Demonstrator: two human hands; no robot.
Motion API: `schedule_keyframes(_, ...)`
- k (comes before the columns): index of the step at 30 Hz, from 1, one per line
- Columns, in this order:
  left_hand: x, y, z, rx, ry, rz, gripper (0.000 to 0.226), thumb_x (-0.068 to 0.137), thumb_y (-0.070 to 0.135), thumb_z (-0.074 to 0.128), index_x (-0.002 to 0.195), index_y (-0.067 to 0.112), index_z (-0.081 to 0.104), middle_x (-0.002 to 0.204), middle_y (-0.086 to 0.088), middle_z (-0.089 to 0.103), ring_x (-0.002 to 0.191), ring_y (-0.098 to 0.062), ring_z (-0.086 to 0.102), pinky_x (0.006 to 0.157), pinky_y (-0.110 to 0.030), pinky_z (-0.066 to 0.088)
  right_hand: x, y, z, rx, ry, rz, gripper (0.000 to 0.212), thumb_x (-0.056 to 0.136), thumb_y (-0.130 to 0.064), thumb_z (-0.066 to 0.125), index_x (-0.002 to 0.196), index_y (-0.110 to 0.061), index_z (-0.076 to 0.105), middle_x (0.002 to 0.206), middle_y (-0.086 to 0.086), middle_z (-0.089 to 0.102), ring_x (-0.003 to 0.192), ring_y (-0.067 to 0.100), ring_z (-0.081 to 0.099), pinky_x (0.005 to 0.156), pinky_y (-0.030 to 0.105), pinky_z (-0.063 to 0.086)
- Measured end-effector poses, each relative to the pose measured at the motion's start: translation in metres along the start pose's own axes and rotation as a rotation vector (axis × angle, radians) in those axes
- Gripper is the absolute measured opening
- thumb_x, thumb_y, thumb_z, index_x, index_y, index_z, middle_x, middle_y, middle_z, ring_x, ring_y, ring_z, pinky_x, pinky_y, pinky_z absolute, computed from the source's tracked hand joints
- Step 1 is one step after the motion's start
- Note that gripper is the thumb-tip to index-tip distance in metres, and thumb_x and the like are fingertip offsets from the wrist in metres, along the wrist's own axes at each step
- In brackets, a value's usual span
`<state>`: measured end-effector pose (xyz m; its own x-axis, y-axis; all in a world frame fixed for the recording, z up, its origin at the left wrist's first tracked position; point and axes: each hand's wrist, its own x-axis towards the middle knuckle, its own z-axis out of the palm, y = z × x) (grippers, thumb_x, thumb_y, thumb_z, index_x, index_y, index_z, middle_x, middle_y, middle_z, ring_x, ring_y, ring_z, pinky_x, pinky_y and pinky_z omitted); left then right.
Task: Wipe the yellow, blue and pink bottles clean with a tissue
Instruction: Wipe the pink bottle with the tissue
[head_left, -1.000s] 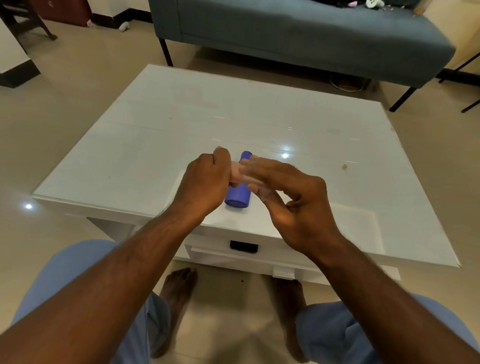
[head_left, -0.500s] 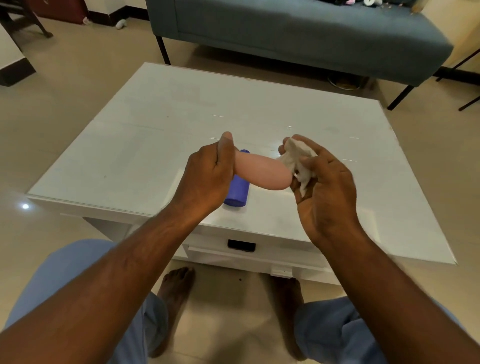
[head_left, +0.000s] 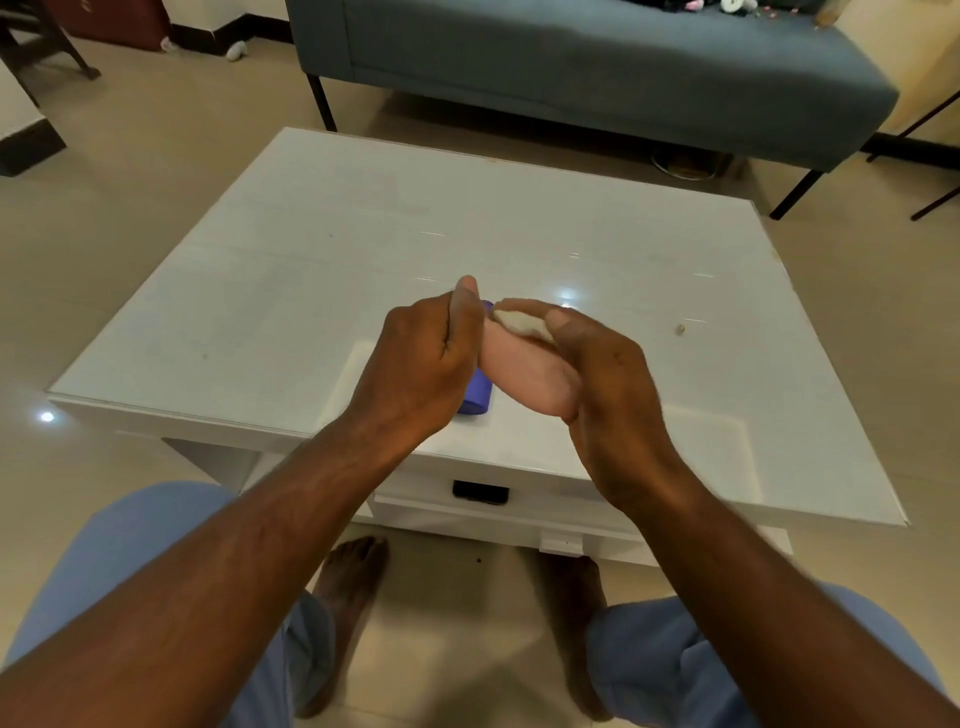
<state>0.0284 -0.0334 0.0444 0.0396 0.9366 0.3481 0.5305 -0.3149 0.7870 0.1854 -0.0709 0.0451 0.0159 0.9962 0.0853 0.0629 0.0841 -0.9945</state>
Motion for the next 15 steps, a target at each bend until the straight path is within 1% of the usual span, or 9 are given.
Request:
schedule_keyframes(1,0.001,0.000,0.000,-0.012,0.017,-0.033,0.061,0.103,0.039,0.025,0.079,-0.003,0.062,0.063,-0.015,0.060,0.060,-0.025,0.060,0.057,-0.045,0.050,-0.002,0.003,0.000,-0.139,-0.038,-0.085,0.046,0.096,-0.048,0.052,0.131,-0.025,0.069,0.129,-0.007,0.070,0.115,0.015,0.067,0.091,0.028,0.059)
schedule_keyframes(3,0.001,0.000,0.000,-0.050,0.038,-0.116,0.062,0.105,0.038,0.025,0.084,-0.006,0.063,0.072,-0.022,0.064,0.068,-0.030,0.063,0.065,-0.049,0.053,-0.003,0.011,0.000,-0.406,-0.089,-0.255,0.053,0.097,-0.045,0.055,0.141,-0.017,0.061,0.134,-0.002,0.068,0.117,0.014,0.066,0.097,0.027,0.056)
schedule_keyframes(5,0.001,0.002,0.000,-0.055,0.042,-0.174,0.060,0.106,0.035,0.026,0.088,-0.009,0.063,0.078,-0.026,0.065,0.074,-0.032,0.065,0.070,-0.046,0.055,-0.003,0.016,0.000,-0.550,-0.083,-0.357,0.053,0.097,-0.041,0.057,0.141,-0.011,0.060,0.130,0.003,0.069,0.112,0.015,0.067,0.095,0.027,0.056)
schedule_keyframes(8,-0.001,0.004,0.000,-0.038,0.025,-0.162,0.058,0.106,0.034,0.026,0.088,-0.006,0.064,0.075,-0.022,0.065,0.069,-0.028,0.064,0.068,-0.042,0.055,0.000,0.014,0.000,-0.601,-0.025,-0.421,0.044,0.102,-0.037,0.054,0.135,-0.009,0.064,0.121,0.004,0.072,0.102,0.015,0.068,0.086,0.018,0.056)
schedule_keyframes(9,-0.002,0.005,0.000,-0.033,0.019,-0.151,0.057,0.106,0.034,0.026,0.088,-0.005,0.064,0.073,-0.022,0.064,0.067,-0.027,0.064,0.066,-0.041,0.055,0.000,0.013,0.000,-0.607,-0.012,-0.431,0.041,0.103,-0.035,0.052,0.133,-0.010,0.066,0.118,0.003,0.072,0.099,0.015,0.068,0.082,0.019,0.057)
schedule_keyframes(11,-0.003,0.007,0.000,-0.024,0.016,-0.141,0.055,0.106,0.031,0.026,0.088,-0.005,0.063,0.073,-0.023,0.063,0.067,-0.029,0.063,0.064,-0.039,0.054,0.000,0.012,-0.001,-0.621,0.010,-0.439,0.036,0.105,-0.031,0.049,0.126,-0.010,0.069,0.111,0.003,0.073,0.089,0.017,0.068,0.073,0.026,0.060)
schedule_keyframes(12,-0.004,0.008,0.001,-0.019,0.015,-0.140,0.054,0.106,0.031,0.026,0.088,-0.006,0.063,0.074,-0.024,0.063,0.068,-0.029,0.064,0.065,-0.038,0.054,0.001,0.012,-0.002,-0.636,0.024,-0.443,0.033,0.105,-0.029,0.048,0.122,-0.010,0.070,0.108,0.004,0.073,0.085,0.016,0.067,0.070,0.025,0.059)
schedule_keyframes(13,-0.005,0.009,0.002,-0.014,0.013,-0.140,0.055,0.106,0.031,0.026,0.089,-0.006,0.063,0.076,-0.025,0.064,0.068,-0.029,0.064,0.065,-0.037,0.053,0.001,0.012,-0.003,-0.653,0.038,-0.451,0.030,0.105,-0.026,0.049,0.118,-0.010,0.071,0.104,0.004,0.074,0.084,0.015,0.065,0.068,0.021,0.056)
schedule_keyframes(15,-0.005,0.010,0.003,-0.002,0.014,-0.142,0.055,0.106,0.030,0.027,0.090,-0.007,0.063,0.078,-0.026,0.065,0.070,-0.031,0.064,0.063,-0.035,0.052,0.002,0.012,-0.005,-0.684,0.061,-0.465,0.026,0.104,-0.021,0.051,0.112,-0.009,0.073,0.098,0.005,0.074,0.086,0.014,0.060,0.070,0.018,0.051)
